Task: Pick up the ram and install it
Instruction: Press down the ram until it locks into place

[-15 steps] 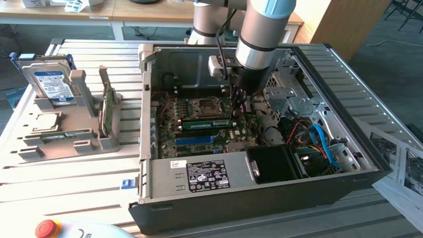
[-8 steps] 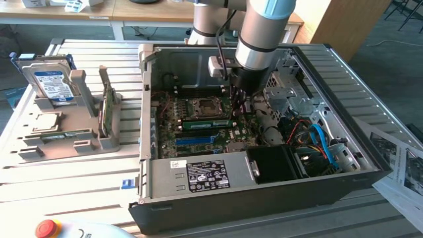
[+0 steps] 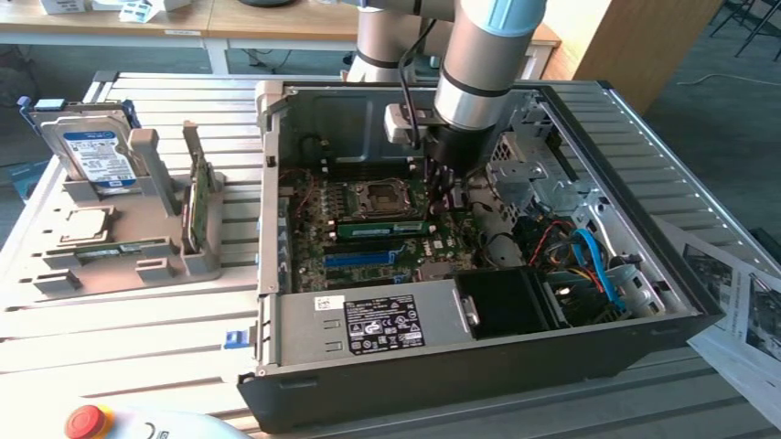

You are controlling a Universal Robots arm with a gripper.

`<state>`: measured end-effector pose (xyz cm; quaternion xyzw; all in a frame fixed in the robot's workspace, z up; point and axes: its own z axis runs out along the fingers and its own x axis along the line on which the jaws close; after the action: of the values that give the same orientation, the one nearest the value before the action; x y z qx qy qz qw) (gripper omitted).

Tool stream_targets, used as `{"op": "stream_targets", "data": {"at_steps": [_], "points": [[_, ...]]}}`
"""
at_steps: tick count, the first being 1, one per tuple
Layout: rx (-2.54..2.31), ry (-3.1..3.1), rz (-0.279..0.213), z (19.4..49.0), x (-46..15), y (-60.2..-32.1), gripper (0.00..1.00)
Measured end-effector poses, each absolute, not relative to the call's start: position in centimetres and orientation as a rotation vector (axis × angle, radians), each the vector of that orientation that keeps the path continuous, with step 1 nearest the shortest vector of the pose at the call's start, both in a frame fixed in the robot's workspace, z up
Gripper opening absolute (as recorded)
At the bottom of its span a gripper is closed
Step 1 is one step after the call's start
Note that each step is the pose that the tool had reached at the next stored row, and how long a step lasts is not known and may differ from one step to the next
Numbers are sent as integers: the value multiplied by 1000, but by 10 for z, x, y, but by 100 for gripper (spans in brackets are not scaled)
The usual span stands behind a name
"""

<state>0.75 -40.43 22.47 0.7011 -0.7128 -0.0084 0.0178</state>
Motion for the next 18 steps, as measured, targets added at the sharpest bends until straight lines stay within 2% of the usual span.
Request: {"op": "stream_targets", "data": {"at_steps": [18], "points": [[2178, -2214, -26, 227, 8, -404, 11]]}}
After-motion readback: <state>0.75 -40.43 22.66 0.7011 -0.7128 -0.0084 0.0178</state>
